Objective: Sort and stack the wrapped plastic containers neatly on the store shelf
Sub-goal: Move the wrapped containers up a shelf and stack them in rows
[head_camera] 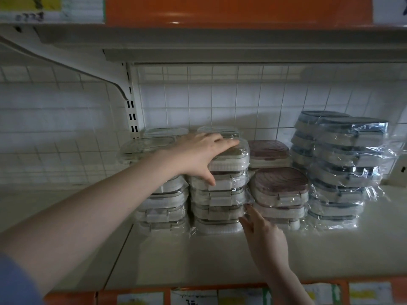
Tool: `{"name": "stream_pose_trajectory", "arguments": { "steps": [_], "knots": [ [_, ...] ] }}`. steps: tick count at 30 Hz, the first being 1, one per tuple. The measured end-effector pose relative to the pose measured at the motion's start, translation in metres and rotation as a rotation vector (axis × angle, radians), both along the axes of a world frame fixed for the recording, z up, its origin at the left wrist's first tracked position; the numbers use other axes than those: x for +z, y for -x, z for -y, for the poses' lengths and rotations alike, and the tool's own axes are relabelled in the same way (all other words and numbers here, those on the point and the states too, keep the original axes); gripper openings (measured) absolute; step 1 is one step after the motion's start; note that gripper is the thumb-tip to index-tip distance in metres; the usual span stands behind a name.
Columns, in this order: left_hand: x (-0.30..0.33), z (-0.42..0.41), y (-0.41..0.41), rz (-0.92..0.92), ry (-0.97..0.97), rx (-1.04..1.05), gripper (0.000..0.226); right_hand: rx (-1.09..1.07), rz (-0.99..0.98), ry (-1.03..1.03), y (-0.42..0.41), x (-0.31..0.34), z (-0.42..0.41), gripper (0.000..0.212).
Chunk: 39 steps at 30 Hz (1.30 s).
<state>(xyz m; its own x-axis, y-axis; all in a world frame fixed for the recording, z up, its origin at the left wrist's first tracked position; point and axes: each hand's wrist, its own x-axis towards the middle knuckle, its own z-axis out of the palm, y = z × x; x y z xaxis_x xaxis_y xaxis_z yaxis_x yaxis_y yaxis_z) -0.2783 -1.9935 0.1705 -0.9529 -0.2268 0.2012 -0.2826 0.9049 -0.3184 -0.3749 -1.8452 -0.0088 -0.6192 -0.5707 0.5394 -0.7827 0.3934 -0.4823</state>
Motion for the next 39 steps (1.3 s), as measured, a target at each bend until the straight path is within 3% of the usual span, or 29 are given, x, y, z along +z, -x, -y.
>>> {"name": "stream_pose_trajectory", "arguments": {
  "steps": [9,16,21,24,29,39],
  "knots": [
    [-0.006,-0.001,0.006,-0.034,0.015,0.045,0.106,-0.027,-0.109,-0.020,0.011,-0.008,0.012,0.026],
    [-0.007,-0.001,0.010,-0.046,0.003,0.054,0.107,-0.050,-0.062,-0.062,0.011,-0.001,0.016,0.023],
    [-0.006,-0.001,0.008,-0.023,-0.009,0.047,0.109,-0.010,-0.129,0.019,0.010,-0.008,0.008,0.028],
    [-0.004,-0.003,0.007,-0.017,-0.016,0.050,0.109,-0.038,-0.146,0.135,0.011,-0.004,0.008,0.014],
    [-0.003,-0.003,0.007,-0.019,-0.028,0.042,0.108,-0.099,-0.019,0.015,0.015,0.013,0.015,0.041],
    [-0.005,0.000,0.006,-0.022,-0.034,0.038,0.110,-0.135,0.046,0.007,0.015,0.019,0.023,0.044]
  ]
}}
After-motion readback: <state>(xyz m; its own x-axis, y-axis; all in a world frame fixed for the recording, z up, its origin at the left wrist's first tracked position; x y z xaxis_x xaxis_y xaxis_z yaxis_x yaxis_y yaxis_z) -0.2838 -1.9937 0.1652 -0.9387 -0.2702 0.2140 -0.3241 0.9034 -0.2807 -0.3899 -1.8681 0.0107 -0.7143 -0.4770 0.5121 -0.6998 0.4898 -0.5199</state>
